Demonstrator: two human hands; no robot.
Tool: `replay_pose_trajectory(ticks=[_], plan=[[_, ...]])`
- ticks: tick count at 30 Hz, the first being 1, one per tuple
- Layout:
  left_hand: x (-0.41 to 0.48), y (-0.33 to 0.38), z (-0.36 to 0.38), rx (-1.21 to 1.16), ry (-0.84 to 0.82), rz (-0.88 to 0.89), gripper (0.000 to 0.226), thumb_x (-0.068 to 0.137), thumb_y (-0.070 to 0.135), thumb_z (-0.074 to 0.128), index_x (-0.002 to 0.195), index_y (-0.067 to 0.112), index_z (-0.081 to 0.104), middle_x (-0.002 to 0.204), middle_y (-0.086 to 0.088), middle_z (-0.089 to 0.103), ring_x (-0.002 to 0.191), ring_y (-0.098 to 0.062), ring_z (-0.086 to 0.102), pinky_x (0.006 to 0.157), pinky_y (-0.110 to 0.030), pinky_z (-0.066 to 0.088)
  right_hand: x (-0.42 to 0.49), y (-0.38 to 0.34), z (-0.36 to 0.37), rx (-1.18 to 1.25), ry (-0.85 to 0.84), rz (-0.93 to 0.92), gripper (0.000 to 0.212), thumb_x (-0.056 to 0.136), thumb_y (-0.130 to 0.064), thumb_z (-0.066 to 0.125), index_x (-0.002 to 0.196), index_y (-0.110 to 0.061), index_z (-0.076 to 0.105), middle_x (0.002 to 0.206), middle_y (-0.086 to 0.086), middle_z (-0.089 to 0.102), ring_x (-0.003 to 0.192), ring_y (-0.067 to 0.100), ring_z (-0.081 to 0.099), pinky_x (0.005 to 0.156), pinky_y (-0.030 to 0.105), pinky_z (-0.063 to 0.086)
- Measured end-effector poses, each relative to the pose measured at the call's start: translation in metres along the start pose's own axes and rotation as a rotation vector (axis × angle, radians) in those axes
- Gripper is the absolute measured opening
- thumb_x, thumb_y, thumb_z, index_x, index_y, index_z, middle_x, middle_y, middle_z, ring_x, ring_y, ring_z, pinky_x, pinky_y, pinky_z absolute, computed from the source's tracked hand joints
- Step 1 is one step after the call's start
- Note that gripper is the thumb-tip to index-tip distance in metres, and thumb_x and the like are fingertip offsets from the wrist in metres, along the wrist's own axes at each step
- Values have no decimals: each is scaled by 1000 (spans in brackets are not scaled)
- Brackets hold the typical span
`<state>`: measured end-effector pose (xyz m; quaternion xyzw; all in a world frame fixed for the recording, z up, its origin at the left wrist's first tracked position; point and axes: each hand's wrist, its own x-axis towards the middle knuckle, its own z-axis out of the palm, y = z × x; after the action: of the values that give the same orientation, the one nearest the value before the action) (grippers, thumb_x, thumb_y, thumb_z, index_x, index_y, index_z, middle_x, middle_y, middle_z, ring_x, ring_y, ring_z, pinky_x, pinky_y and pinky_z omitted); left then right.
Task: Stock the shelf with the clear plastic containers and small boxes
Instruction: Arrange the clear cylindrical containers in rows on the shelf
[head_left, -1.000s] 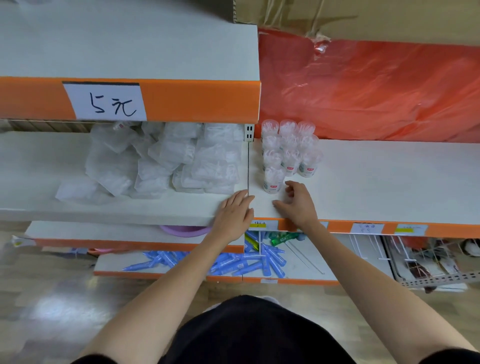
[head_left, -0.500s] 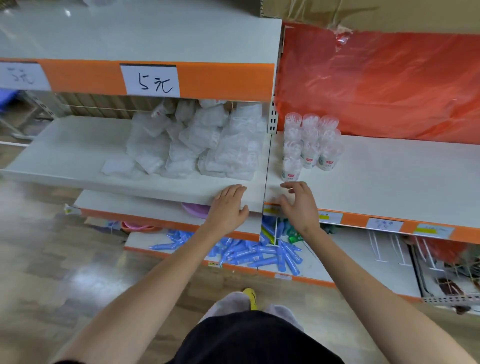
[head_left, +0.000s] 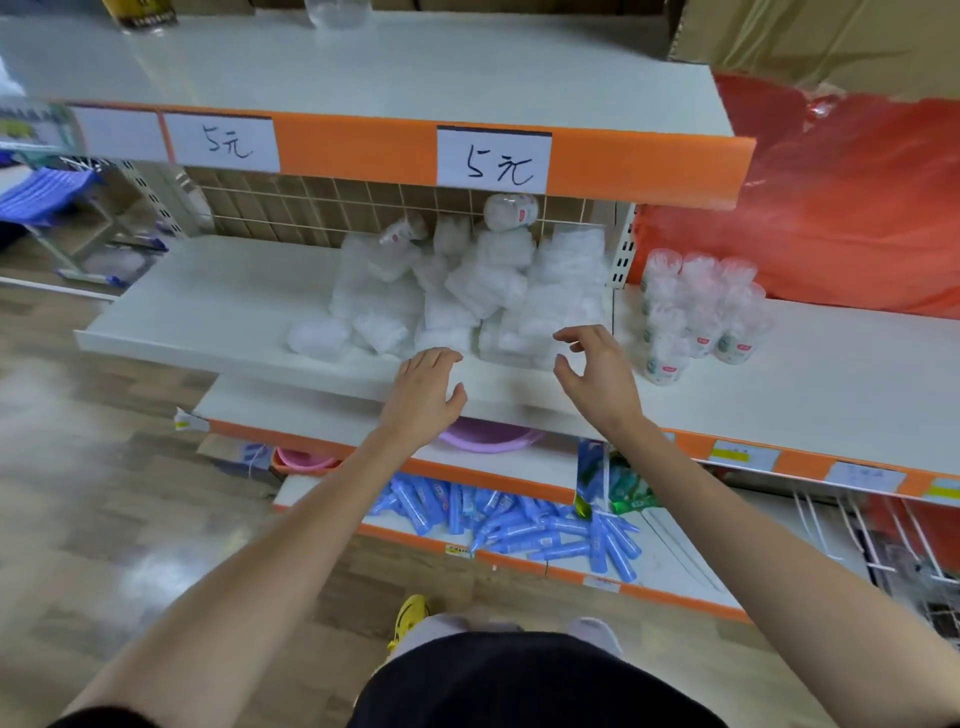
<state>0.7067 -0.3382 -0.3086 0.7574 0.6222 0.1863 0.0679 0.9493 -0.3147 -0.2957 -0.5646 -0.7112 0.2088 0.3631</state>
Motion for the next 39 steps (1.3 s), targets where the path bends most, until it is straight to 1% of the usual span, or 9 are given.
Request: replay_pose_trajectory(ticks=[3,7,12,17,22,28,32,36,39], plan=[[6,-39,-17,4,9,8,40,90,16,58,128,6,55,130,-9,56,124,-27,48,105,-34,31,18,-27,30,-14,18,5,28,91,-12,59,119,-15,63,119,1,57,101,13,55,88,21,41],[23,-95,-37,23,-4,32,39,91,18,57,129,7,55,132,-7,56,125,-25,49,103,-31,29,40,-61,75,-13,46,-6,28,91,-11,60,118,-12,63,118,4,58,101,15,56,87,18,40],[64,-151,-60,40,5,55,41,92,22,54,131,10,53,134,-7,54,125,-26,47,103,-34,32,75,-90,106,-74,82,29,31,91,-12,60,122,-9,63,123,9,58,104,19,58,90,24,44],[106,-175,-78,89,-2,100,42,91,21,54,131,9,55,135,-13,55,121,-33,50,100,-40,36,111,-93,103,-193,159,8,31,89,-7,56,119,-8,63,119,12,59,105,25,60,87,36,50],[143,-182,-79,39,-24,76,49,88,26,58,133,10,52,139,-10,51,127,-31,46,105,-36,31,154,-87,83,-353,108,137,45,87,1,50,129,-12,55,128,11,54,116,28,54,97,39,47],[197,-194,-72,72,24,91,37,94,21,51,127,5,50,126,-17,53,121,-35,46,102,-41,33,203,-57,55,-593,67,77,43,93,-14,61,135,-9,50,132,21,51,117,42,52,94,44,45],[232,-199,-60,76,30,81,33,96,19,49,125,4,52,127,-20,54,120,-38,49,100,-44,37,229,-45,47,-627,-22,-29,55,87,-18,73,136,-5,50,131,25,52,118,42,52,97,47,45],[261,-206,-46,50,-48,55,36,93,29,56,124,10,57,125,-19,59,116,-39,55,94,-44,44,245,-38,47,-659,-179,-133,63,89,-22,71,144,-9,43,146,18,46,128,38,47,105,52,41],[276,-215,-30,18,-87,32,42,90,36,63,124,12,59,122,-15,62,112,-36,59,92,-44,50,254,-34,50,-699,-240,-194,66,88,-15,72,146,-10,42,145,16,49,126,37,50,105,52,42]])
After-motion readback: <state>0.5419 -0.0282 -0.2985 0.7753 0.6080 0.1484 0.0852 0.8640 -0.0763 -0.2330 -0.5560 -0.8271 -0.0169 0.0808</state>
